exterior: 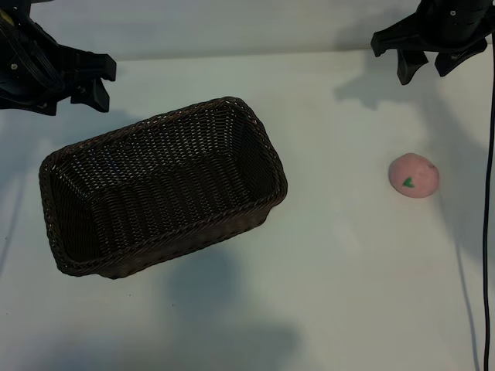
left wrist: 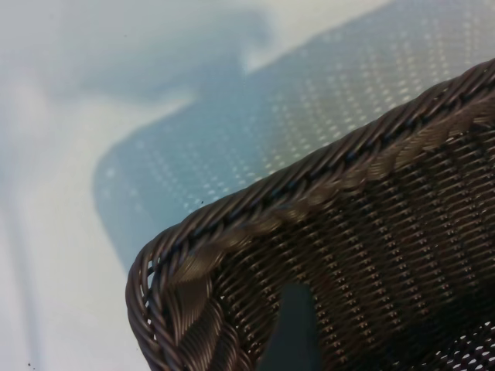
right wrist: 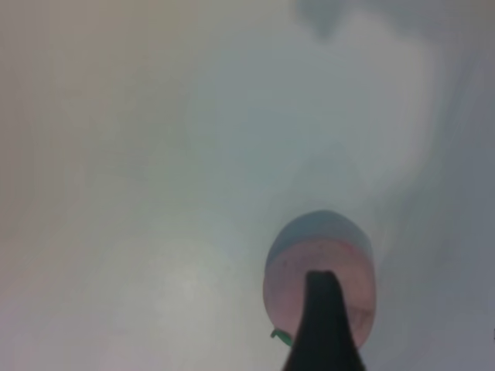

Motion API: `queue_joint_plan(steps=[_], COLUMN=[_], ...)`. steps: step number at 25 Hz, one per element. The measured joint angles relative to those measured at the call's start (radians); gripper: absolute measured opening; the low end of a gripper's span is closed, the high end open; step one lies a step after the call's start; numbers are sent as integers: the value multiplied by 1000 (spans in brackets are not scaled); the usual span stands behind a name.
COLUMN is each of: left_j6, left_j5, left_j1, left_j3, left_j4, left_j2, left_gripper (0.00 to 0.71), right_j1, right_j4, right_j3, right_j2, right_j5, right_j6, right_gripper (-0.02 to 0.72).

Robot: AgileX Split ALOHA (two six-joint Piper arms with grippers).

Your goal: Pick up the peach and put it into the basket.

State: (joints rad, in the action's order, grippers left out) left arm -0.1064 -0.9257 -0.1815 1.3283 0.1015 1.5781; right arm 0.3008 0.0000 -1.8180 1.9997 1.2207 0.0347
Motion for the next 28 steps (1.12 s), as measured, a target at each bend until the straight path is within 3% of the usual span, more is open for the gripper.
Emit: queue_joint_plan(steps=[22, 28], left_j6=[-1, -1], left_j5=[1, 71], left_j1=[0, 0], left_j3=[0, 0], left_j4=[0, 0], left_j2=[0, 0], left_gripper=[599, 599], right_j1=[0, 0], right_j4=[5, 5], right_j3=[0, 0], right_j2=[0, 0], right_j5=[0, 0], right_j6=[1, 1], right_gripper=[505, 505])
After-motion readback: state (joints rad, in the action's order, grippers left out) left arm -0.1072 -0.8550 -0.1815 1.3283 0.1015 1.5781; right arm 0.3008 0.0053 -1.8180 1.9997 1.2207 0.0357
